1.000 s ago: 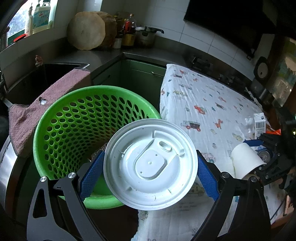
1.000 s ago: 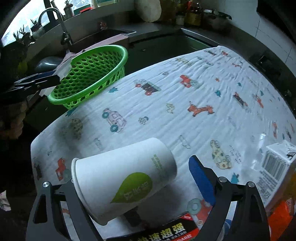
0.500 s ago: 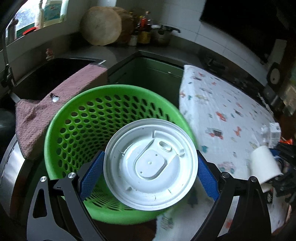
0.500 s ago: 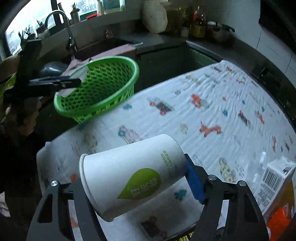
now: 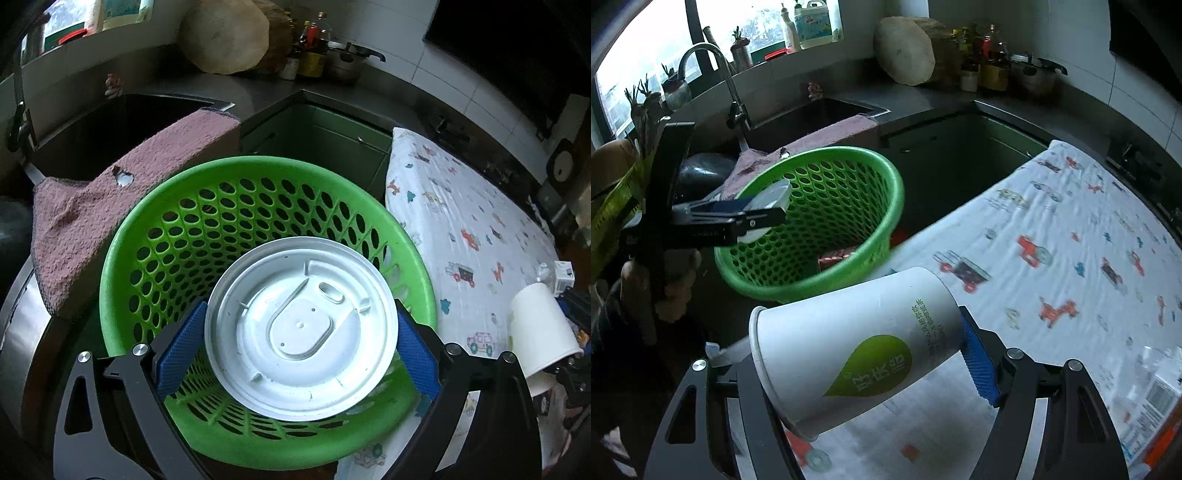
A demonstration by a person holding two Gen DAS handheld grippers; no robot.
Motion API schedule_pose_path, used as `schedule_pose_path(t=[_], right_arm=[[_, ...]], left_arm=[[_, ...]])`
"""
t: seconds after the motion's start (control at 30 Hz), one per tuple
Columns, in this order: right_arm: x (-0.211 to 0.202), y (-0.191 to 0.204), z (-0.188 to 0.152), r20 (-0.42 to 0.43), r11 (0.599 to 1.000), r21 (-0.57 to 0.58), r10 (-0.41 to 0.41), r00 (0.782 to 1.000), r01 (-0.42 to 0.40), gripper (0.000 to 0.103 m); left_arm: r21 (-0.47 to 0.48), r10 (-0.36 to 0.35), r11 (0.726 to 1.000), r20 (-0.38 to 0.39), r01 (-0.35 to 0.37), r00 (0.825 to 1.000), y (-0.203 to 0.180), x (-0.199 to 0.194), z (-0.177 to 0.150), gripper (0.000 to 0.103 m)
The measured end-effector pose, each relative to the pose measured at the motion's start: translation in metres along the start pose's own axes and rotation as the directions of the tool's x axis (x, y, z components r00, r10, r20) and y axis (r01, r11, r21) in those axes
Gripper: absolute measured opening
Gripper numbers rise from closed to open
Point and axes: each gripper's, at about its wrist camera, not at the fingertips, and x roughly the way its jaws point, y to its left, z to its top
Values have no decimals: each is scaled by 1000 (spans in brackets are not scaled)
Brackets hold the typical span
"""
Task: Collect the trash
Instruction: 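Release the lid into the basket with the left gripper while the right gripper carries the cup over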
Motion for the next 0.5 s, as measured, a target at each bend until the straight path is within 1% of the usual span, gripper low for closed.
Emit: schedule_pose_path(t=[0.1,0.3,0.37,0.5], right_arm=[[7,9,7,2,1000,1,12,1000,-12,70],[21,23,18,1,1000,-16,15,1000,-15,70],[24,25,21,0,1000,-15,18,1000,-18,70],[32,30,31,6,1000,-5,27,1000,-27,70]], left_arm=[[-14,-23,1000,-2,23,1000,8,-1,-1,94],[-31,-55,998,21,56,998,19,-9,-1,96],[-31,-43,999,25,43,999,21,-12,-1,96],[-55,-41,998,42,43,998,30,-21,-5,96]])
